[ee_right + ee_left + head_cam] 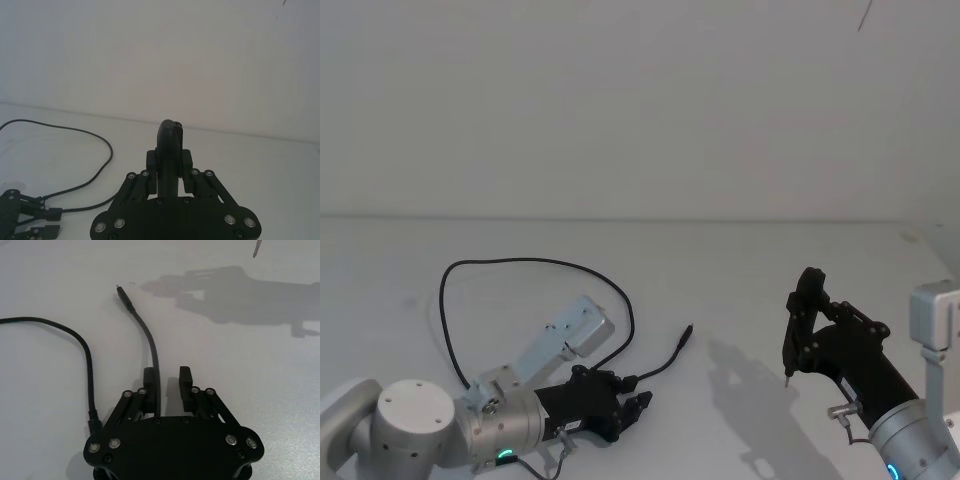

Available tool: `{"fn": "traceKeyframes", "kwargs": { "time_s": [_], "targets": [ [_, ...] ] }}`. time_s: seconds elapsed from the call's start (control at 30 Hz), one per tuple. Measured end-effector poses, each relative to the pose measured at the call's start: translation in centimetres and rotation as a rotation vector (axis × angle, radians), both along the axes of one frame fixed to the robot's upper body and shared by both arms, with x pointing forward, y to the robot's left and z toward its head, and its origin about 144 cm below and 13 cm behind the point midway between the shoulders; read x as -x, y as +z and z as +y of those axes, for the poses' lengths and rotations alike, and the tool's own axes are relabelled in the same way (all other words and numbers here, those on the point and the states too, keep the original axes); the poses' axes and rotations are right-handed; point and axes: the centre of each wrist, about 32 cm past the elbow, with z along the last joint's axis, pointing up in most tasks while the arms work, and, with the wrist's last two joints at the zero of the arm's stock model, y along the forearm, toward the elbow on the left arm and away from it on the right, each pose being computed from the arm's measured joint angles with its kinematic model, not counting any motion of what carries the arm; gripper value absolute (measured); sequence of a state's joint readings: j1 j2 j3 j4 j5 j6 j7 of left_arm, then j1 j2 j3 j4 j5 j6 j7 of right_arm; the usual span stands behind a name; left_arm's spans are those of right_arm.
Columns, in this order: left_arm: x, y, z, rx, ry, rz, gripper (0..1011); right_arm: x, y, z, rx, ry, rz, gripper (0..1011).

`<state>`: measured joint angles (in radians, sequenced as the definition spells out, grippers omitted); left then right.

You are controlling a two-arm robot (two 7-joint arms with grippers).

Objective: Pick up the data cable with the one hand.

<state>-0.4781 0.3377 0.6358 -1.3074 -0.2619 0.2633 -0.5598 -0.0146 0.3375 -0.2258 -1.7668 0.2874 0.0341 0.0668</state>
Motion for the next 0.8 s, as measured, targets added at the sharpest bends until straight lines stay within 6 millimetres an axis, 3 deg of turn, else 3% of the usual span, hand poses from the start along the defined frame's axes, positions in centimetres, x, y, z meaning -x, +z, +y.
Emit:
{"fn": "traceKeyframes", "kwargs": {
  "time_s": [0.23, 0.8],
  "targets": [
    [0.1, -0.4, -0.2, -0.001, 0.007, 0.006, 130, 0.0, 0.0, 0.0, 0.0, 0.0, 0.0, 279],
    [0.3, 0.7, 0.1, -0.014, 0.075, -0.069, 56, 0.0, 0.0, 0.0, 0.0, 0.0, 0.0, 279]
  ]
}}
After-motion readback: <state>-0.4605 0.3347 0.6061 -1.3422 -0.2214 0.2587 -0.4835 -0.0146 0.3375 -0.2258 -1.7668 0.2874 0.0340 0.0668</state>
